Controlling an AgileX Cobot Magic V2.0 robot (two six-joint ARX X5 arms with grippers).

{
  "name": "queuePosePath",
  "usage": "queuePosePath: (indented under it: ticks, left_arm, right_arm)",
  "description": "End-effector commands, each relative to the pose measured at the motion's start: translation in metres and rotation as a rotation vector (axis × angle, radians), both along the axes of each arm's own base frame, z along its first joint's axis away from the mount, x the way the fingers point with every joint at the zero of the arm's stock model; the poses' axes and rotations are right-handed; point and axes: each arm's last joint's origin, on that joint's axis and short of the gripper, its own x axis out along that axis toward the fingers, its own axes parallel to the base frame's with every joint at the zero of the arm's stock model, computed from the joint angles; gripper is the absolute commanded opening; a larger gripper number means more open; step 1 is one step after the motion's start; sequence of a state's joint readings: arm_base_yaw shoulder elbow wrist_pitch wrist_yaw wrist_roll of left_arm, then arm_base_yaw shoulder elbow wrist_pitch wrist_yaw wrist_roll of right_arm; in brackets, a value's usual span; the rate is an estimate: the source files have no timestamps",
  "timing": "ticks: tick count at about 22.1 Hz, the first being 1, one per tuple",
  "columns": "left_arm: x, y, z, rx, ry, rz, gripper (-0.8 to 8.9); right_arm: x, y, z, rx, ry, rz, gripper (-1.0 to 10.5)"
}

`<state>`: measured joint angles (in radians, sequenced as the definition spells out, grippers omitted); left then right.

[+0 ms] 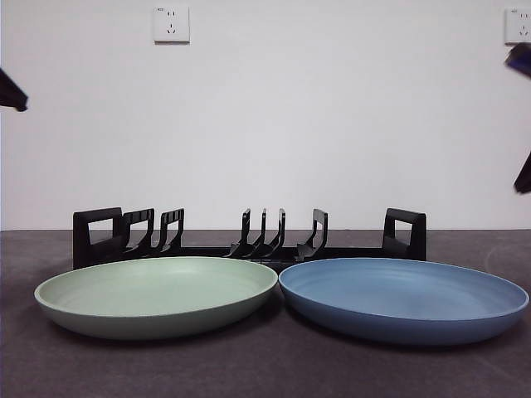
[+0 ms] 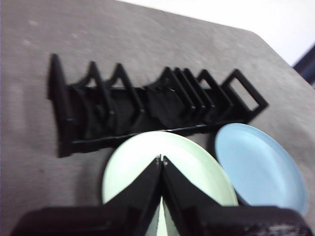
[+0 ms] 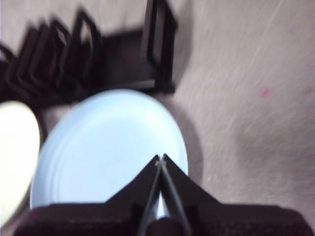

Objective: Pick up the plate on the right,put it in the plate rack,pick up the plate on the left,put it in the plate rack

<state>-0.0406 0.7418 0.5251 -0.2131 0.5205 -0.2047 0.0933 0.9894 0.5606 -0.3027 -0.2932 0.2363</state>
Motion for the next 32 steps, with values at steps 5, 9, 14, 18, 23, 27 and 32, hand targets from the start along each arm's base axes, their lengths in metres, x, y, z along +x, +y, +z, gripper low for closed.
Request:
queuePosePath:
  ticks: [5, 9, 14, 18, 23, 27, 32]
  left_arm:
    - [0.01, -0.011, 0.013, -0.022, 0.026, -0.083, 2.87]
    - [0.011, -0.024, 0.026, -0.018, 0.011, -0.152, 2.87]
    - [0.016, -0.04, 0.031, 0.0, 0.014, -0.208, 2.87]
    - [0.018, -0.053, 0.025, 0.03, 0.043, -0.236, 2.86]
    - [0.02, -0.064, 0.018, 0.052, 0.073, -0.27, 2.86]
    - [0.019, -0.069, 0.018, 0.066, 0.06, -0.29, 2.86]
    - [0.014, -0.077, 0.018, 0.096, 0.034, -0.341, 2.87]
  right_arm:
    - [0.03, 0.004, -0.008, -0.049, 0.168, 0.071, 2.5]
    - [0.041, 0.005, -0.016, -0.064, 0.216, 0.086, 2.5]
    - [0.048, 0.005, -0.035, -0.07, 0.302, 0.09, 2.5]
    - [0.053, 0.006, -0.05, -0.081, 0.356, 0.103, 1.8]
    - [0.058, 0.006, -0.062, -0.082, 0.395, 0.104, 1.8]
    - [0.058, 0.006, -0.064, -0.083, 0.405, 0.104, -0.1]
    - [0.056, 0.006, -0.057, -0.064, 0.406, 0.069, -0.1]
